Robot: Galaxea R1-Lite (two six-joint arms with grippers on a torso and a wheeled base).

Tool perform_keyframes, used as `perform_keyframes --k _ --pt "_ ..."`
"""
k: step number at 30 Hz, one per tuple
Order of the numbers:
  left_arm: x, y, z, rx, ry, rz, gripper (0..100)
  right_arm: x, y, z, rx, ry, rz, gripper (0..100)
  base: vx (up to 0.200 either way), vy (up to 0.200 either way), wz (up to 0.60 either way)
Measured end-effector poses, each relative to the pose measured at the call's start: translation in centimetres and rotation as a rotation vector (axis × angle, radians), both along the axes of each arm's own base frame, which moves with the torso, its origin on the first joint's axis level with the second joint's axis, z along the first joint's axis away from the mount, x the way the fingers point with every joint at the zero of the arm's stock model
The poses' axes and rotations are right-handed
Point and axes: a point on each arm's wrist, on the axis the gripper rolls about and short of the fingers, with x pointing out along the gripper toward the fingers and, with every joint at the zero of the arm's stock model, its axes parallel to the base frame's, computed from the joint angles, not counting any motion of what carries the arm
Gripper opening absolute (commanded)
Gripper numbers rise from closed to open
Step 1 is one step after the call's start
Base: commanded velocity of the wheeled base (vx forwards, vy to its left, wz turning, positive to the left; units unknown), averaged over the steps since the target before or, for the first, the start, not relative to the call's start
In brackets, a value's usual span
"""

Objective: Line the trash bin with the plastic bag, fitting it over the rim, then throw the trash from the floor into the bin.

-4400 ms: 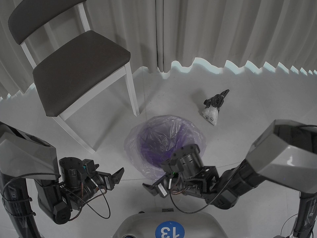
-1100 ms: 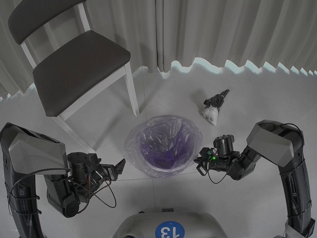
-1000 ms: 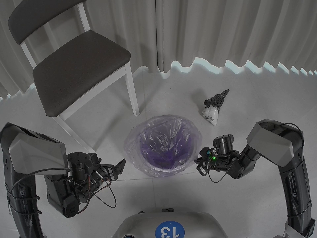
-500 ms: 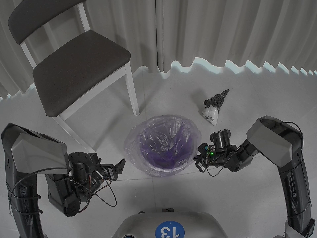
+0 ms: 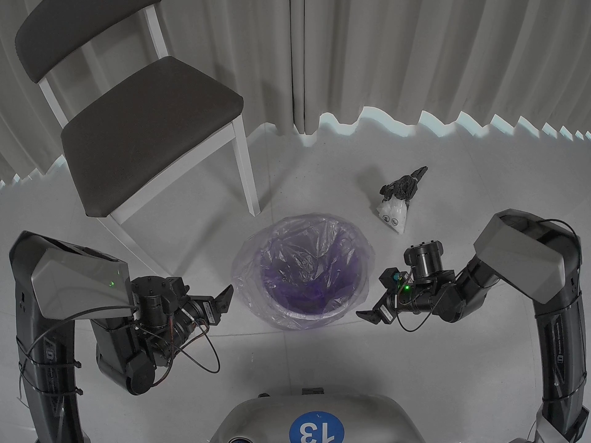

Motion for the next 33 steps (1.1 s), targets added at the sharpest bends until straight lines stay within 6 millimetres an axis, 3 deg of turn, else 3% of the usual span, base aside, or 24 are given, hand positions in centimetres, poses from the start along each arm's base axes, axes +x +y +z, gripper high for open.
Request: perform_keyframes --k 8,22,33 --pt "1.9 -0.4 -0.7 0.025 0.026 0.011 100 -2.7 -1.4 2.8 0.038 -0.084 -0.017 100 0.000 0.000 0.00" --pt "8.8 -1.9 0.4 0.072 0.114 0.064 100 -4.8 -1.8 10.9 0.318 -0.187 -0.182 100 0.000 0.000 0.00" --pt "11.9 -3.0 -3.3 0.131 0.142 0.044 100 -6.0 -1.3 13.4 0.354 -0.237 -0.175 100 0.000 0.000 0.00"
